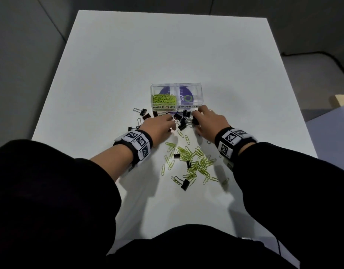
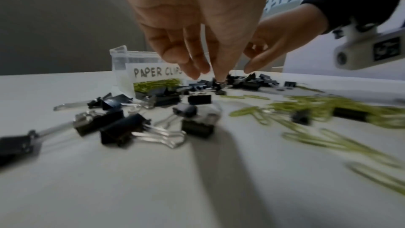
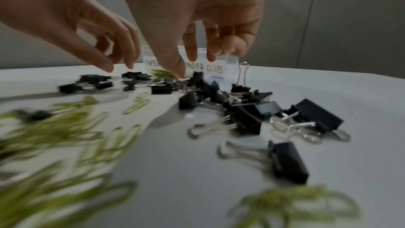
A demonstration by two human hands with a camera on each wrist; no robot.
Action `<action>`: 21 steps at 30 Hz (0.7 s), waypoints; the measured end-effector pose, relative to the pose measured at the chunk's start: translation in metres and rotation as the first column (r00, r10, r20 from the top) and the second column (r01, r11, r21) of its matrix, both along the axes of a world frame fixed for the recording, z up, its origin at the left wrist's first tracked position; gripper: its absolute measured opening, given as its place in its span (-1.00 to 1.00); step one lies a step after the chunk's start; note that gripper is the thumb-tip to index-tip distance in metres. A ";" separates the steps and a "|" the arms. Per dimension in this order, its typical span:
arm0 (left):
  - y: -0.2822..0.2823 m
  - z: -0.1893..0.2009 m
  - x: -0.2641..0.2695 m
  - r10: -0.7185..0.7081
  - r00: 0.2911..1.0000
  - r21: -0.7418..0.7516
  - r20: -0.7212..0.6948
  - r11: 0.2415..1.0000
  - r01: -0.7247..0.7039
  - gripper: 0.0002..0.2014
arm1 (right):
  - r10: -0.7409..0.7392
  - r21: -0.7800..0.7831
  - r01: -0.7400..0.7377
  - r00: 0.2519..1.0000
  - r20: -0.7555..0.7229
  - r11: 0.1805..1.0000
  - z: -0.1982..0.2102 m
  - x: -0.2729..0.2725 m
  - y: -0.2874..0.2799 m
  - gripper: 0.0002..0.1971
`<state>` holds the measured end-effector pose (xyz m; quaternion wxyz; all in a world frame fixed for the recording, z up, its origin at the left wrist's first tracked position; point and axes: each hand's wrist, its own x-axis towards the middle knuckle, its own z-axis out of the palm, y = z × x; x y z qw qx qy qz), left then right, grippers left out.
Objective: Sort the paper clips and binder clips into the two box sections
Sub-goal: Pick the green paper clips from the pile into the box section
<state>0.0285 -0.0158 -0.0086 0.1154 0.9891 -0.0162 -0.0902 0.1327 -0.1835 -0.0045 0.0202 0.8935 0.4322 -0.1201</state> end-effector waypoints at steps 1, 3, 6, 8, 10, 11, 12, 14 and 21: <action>-0.005 0.000 -0.008 -0.038 0.999 -0.009 -0.034 0.999 0.037 -0.74 | 0.045 0.011 -0.045 0.999 -0.014 0.999 0.002 -0.009 -0.004 -0.61; -0.016 -0.005 -0.024 -0.122 0.990 -0.012 -0.077 0.993 0.121 -0.72 | 0.144 -0.021 -0.146 0.988 -0.059 0.989 0.002 -0.029 -0.014 -0.68; -0.029 -0.012 -0.038 -0.145 0.984 0.025 -0.104 0.989 0.149 -0.65 | 0.209 -0.064 -0.218 0.971 -0.120 0.974 -0.004 -0.056 -0.027 -0.66; -0.035 -0.017 -0.039 -0.093 0.987 0.033 -0.132 0.995 0.098 -0.62 | 0.215 -0.091 -0.232 0.963 -0.163 0.968 -0.009 -0.068 -0.030 -0.61; -0.038 -0.019 -0.039 -0.053 0.987 0.032 -0.153 0.998 0.059 -0.64 | 0.214 -0.118 -0.238 0.959 -0.184 0.964 -0.013 -0.075 -0.030 -0.58; -0.039 -0.019 -0.039 -0.041 0.986 0.032 -0.160 0.998 0.047 -0.65 | 0.207 -0.118 -0.232 0.960 -0.188 0.966 -0.015 -0.078 -0.029 -0.57; -0.039 -0.019 -0.039 -0.038 0.986 0.038 -0.164 0.998 0.045 -0.66 | 0.198 -0.108 -0.221 0.962 -0.189 0.969 -0.016 -0.079 -0.029 -0.56; -0.038 -0.018 -0.039 -0.059 0.984 0.064 -0.167 0.996 0.070 -0.67 | 0.180 -0.088 -0.198 0.968 -0.176 0.976 -0.018 -0.080 -0.029 -0.55; -0.027 -0.005 -0.031 -0.107 0.992 0.081 -0.065 0.990 0.113 -0.68 | 0.196 0.000 -0.198 0.975 -0.107 0.980 -0.021 -0.078 -0.026 -0.80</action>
